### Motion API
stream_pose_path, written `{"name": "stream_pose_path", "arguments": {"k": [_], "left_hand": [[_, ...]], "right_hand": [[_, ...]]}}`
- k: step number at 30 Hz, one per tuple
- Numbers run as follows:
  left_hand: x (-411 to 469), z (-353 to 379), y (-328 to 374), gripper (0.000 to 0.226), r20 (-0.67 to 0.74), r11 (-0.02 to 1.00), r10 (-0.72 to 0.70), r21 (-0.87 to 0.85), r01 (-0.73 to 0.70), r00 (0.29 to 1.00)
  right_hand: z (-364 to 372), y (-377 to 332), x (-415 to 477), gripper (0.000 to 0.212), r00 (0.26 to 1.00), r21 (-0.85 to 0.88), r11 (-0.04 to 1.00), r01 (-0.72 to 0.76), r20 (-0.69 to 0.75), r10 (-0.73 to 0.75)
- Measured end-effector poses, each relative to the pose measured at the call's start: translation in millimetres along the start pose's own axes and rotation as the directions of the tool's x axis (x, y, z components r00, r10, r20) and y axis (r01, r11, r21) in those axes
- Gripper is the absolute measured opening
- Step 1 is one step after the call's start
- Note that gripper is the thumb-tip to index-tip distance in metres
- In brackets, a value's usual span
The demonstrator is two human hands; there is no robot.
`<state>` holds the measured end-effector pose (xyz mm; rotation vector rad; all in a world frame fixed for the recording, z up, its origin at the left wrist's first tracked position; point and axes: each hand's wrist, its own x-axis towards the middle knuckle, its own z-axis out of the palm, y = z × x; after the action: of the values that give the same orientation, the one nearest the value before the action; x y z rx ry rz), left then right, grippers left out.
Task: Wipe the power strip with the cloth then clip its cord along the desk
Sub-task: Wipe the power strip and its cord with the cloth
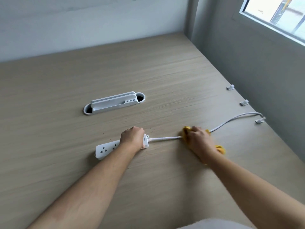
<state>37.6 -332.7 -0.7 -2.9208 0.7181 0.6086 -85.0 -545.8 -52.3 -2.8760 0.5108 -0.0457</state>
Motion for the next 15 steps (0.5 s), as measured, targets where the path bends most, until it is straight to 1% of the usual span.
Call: {"name": "stream_pose_path", "arguments": {"k": [2,3,6,10,12,15], "left_hand": [[-0.3,-3.9,3.9,0.021,0.011,1.0,-0.004,0.018,0.004,1.0],[-0.4,-4.8,6.4,0.021,0.016,1.0,-0.008,0.023,0.007,1.0],[0.5,-0.7,23.3,0.028,0.02,1.0,0.016,0.025,-0.017,1.0],[7.3,15.0,68.7,0.05,-0.042,0.976,0.218,-0.012,-0.219,0.975],[13.7,16.2,98.6,0.047,-0.033,0.962,0.267,-0.055,-0.268,0.963],[24.3,15.6,135.2,0.026,-0.042,0.955,0.278,-0.096,-0.281,0.96]], "right_hand": [[-15.5,51.7,-1.3,0.031,0.991,-0.009,0.991,-0.135,-0.021,0.135],[-20.8,68.8,1.4,0.027,0.987,-0.015,0.987,-0.162,-0.004,0.162],[-21.9,84.0,9.8,0.02,0.985,-0.035,0.986,-0.161,0.05,0.163],[-16.2,80.0,9.5,0.025,0.99,-0.005,0.99,-0.138,0.015,0.138],[-18.2,80.1,10.0,0.024,0.99,-0.009,0.99,-0.139,0.029,0.139],[-21.9,72.4,10.2,0.021,0.989,-0.014,0.991,-0.136,0.05,0.137]]}}
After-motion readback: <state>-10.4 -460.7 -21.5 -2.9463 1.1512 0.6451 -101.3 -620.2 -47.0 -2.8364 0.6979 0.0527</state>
